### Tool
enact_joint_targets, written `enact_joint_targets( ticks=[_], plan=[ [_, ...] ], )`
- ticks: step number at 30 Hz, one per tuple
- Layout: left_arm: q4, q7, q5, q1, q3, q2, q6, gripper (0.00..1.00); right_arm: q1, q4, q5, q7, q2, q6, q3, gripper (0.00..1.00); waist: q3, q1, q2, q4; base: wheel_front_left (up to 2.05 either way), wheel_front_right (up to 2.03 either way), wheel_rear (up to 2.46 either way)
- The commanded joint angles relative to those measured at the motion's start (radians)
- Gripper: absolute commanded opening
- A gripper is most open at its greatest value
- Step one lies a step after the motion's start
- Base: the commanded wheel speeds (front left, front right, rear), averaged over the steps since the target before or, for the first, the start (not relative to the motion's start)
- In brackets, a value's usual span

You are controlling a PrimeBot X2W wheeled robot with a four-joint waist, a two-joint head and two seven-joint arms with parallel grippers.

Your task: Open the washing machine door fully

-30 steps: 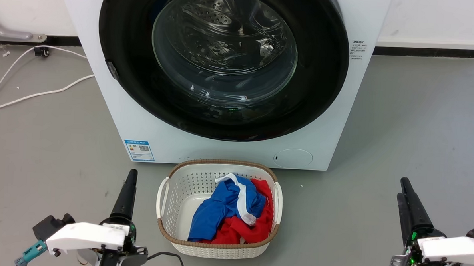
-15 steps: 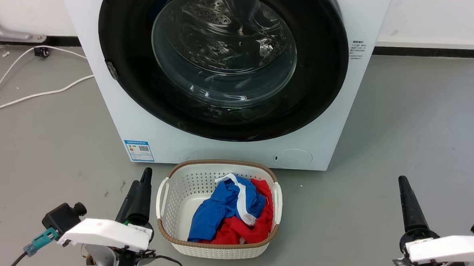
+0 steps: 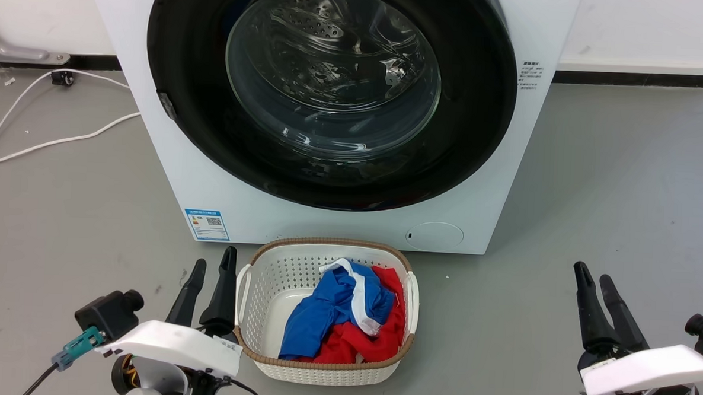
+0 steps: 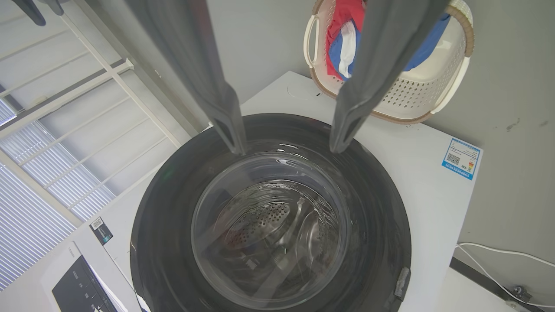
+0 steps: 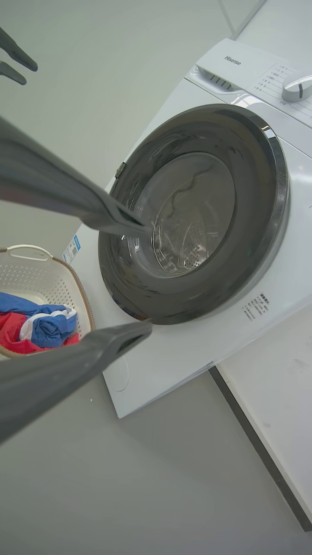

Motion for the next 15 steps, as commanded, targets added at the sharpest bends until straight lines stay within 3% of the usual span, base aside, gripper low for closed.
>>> enact_joint_targets(
  ticks=[1, 15],
  plan=[
    [-0.013, -0.009, 0.029, -0.023, -0.006, 0.010, 0.003, 1.00, -0.005, -0.020, -0.031, 0.001, -0.009, 0.002, 0.003, 1.00, 0.000, 0.0000, 0.0000, 0.000, 0.00, 0.00, 0.00],
    [-0.018, -0.050, 0.217, -0.030, -0.036, 0.033, 0.024, 1.00, 0.014, -0.059, -0.247, 0.009, -0.005, 0.002, 0.004, 1.00, -0.005, 0.0000, 0.0000, 0.000, 0.00, 0.00, 0.00]
  ],
)
